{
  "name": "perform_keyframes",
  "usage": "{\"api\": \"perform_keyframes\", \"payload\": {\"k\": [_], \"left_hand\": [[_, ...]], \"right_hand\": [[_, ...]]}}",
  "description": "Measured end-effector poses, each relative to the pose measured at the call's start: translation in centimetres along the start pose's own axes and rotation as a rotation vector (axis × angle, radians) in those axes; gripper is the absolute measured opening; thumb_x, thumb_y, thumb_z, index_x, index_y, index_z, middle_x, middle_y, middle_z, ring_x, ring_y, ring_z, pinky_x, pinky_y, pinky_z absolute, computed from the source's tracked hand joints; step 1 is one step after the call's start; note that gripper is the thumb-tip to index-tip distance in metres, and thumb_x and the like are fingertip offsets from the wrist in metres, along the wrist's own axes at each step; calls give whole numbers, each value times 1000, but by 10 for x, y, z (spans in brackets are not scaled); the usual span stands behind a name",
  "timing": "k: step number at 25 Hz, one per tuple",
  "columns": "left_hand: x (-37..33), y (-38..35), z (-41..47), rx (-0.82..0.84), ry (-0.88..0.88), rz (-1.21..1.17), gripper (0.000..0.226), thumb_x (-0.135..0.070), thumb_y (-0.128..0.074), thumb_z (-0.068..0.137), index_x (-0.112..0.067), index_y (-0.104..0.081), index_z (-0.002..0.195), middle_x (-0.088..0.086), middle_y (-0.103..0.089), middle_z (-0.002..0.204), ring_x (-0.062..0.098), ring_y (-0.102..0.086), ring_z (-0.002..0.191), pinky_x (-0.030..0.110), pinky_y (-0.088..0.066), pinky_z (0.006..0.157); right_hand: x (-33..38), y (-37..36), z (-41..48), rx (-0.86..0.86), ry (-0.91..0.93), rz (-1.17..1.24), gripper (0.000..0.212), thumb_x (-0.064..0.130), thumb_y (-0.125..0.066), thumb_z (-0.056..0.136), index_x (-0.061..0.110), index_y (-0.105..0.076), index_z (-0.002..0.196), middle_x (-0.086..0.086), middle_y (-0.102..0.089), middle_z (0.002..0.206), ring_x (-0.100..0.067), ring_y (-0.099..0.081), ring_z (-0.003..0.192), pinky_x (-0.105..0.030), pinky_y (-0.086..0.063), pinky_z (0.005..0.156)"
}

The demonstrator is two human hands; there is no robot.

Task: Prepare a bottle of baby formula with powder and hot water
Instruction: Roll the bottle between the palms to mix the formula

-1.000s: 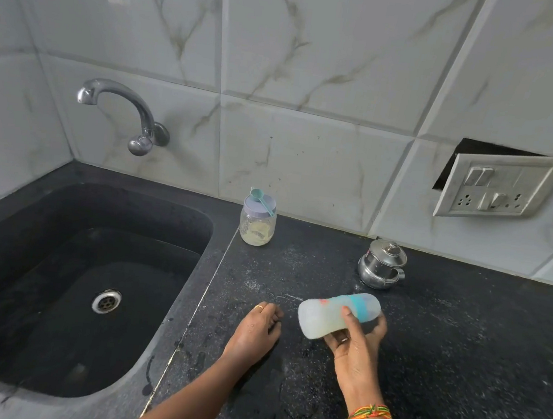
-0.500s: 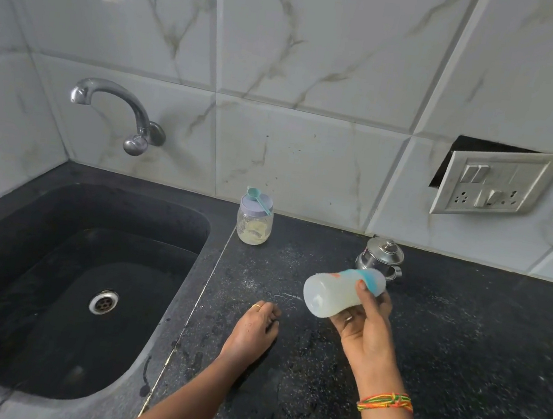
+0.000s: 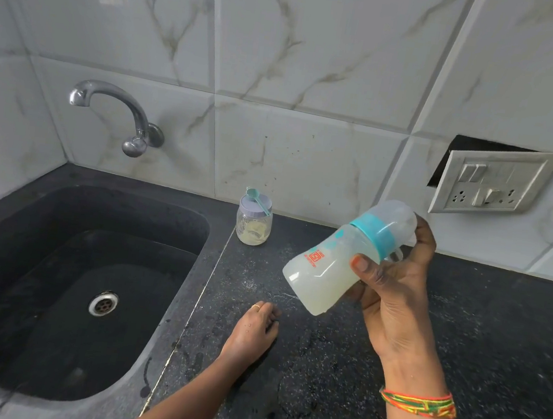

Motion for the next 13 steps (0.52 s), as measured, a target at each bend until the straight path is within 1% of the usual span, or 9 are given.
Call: {"api": "perform_keyframes", "payload": {"k": [1, 4, 5, 8, 10, 11, 13], "left_hand": [[0, 0, 0, 4, 2, 4, 20, -16, -50, 89, -15, -55, 108, -6, -50, 99, 4, -45, 84, 7, -30, 71], [-1, 0, 0, 7, -3, 10, 17, -15, -49, 89, -14, -53, 106, -5, -49, 96, 7, -45, 83, 11, -29, 70], [-1, 1, 0, 9, -5, 14, 16, -15, -49, 89, -14, -53, 104, -5, -48, 94, 8, -44, 82, 12, -29, 69], [-1, 1, -1, 8, -3, 18, 15, -15, -49, 89, -13, -53, 103, -7, -45, 92, 8, -43, 79, 12, -28, 67], [-1, 1, -1, 5, -5, 14, 14, -15, -49, 89, -14, -54, 102, -7, -46, 92, 7, -43, 79, 12, -29, 68], [0, 0, -1, 3, -8, 11, 14, -15, -50, 89, -14, -54, 102, -7, -47, 92, 6, -43, 79, 12, -29, 68], [0, 0, -1, -6, -8, 6, 14, -14, -50, 89, -13, -55, 102, -6, -47, 91, 7, -43, 79, 12, -30, 70]], "right_hand": [[3, -3, -1, 17, 13, -16, 86, 8, -75, 48, 44, -39, 118, 12, -72, 82, -14, -70, 75, -33, -58, 50], [6, -9, -1, 49, 33, -54, 94, 11, -87, 42, 46, -41, 117, 9, -72, 88, -13, -69, 78, -34, -58, 55], [6, -9, 0, 53, 36, -63, 94, 11, -87, 42, 46, -41, 116, 8, -71, 90, -14, -69, 79, -33, -58, 56], [3, -3, 0, 45, 28, -71, 87, 2, -77, 50, 46, -42, 116, 10, -71, 88, -14, -69, 77, -32, -58, 57], [-2, 1, 0, 10, 3, -37, 89, -5, -78, 52, 44, -42, 117, 11, -71, 86, -13, -69, 77, -31, -57, 53], [-5, 3, -1, -19, -14, 6, 90, -1, -84, 51, 42, -43, 118, 12, -71, 86, -13, -70, 77, -30, -57, 50], [-17, 10, -1, -109, -68, 147, 99, 19, -95, 34, 34, -47, 119, 9, -72, 89, -15, -71, 79, -28, -54, 45]]}}
Point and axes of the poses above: each hand's wrist, its own z-axis towards the middle knuckle, its own y-axis out of the back of the hand, x = y × z, the point moved 2 cm from there along z, towards the middle knuckle
